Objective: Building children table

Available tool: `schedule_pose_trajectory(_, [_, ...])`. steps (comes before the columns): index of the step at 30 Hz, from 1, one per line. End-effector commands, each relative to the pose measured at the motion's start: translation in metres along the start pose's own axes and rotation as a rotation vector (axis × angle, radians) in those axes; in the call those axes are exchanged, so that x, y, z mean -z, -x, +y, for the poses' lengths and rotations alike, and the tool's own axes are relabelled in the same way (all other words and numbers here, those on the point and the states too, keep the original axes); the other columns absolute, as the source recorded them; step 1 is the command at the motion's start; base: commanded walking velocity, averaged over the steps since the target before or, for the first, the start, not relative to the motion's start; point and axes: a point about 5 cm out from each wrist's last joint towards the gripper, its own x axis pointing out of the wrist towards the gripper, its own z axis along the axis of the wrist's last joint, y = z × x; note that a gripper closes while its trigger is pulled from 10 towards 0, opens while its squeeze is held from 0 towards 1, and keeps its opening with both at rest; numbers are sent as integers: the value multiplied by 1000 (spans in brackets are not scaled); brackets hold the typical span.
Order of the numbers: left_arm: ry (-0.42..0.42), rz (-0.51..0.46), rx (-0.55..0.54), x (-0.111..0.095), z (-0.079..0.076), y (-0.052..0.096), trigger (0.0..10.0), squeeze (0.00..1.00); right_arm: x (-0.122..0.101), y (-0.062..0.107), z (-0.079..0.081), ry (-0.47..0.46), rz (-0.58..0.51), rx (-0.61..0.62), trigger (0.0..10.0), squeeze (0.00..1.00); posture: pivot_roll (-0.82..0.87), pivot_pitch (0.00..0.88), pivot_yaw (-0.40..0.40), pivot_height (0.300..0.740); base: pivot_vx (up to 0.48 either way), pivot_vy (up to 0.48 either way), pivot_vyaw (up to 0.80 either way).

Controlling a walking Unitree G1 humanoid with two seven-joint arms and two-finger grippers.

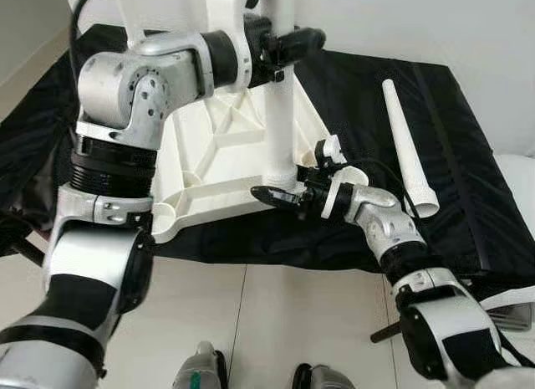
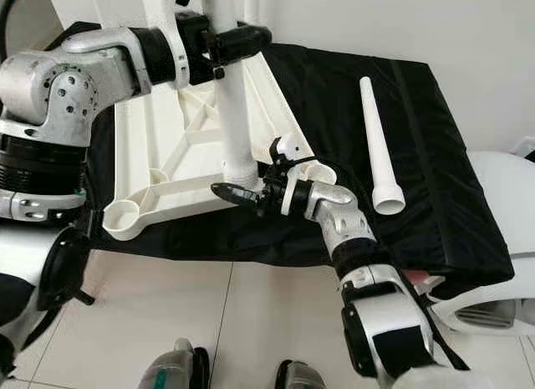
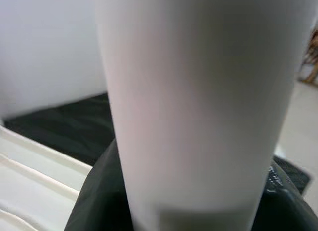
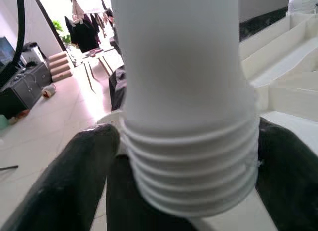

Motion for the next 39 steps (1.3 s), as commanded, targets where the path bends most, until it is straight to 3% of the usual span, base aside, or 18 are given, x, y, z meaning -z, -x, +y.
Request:
schedule_pose_trajectory(1, [-64,-7,119,-6,-11,-2,10000,0,-7,-1,-1,-7,-18,-24,10000,1000,95,54,-22,740,0,0,0])
schedule_pose_trajectory(7, [-54,-10,116,-6,-8,-3,10000,0,-16,-5,-4,32,-30,-5,10000,1000,95,50,-25,740,0,0,0])
schedule_pose_trajectory(8, [-53,-9,117,-6,-8,-3,10000,0,-18,-5,-4,35,-34,-13,10000,0,96,48,-25,740,0,0,0])
schedule_pose_trajectory(22, [-79,12,149,0,-16,-6,10000,0,-46,-12,-15,121,-60,15,10000,0,94,60,-27,740,0,0,0])
schedule_pose_trajectory(31, [-85,14,157,2,-18,-7,10000,0,-48,-13,-16,125,-43,6,10000,0,93,62,-30,740,0,0,0])
schedule_pose_trajectory(32, [-89,12,155,2,-18,-7,10000,0,-48,-13,-16,115,-38,3,6784,0,93,63,-31,740,0,0,0])
schedule_pose_trajectory(33, [-96,12,155,2,-19,-6,10000,0,-47,-13,-17,108,-30,-2,4941,0,91,63,-31,740,0,0,0])
schedule_pose_trajectory(36, [-103,13,156,2,-19,-6,10000,0,-47,-12,-17,101,-22,-6,4941,0,91,63,-31,740,0,0,0])
schedule_pose_trajectory(37, [-106,13,156,2,-19,-5,10000,0,-47,-12,-17,85,-21,-15,0,0,90,65,-30,740,0,0,0])
schedule_pose_trajectory(39, [-110,15,157,2,-19,-5,10000,0,-47,-11,-17,76,-17,-22,0,0,91,65,-30,740,0,0,0])
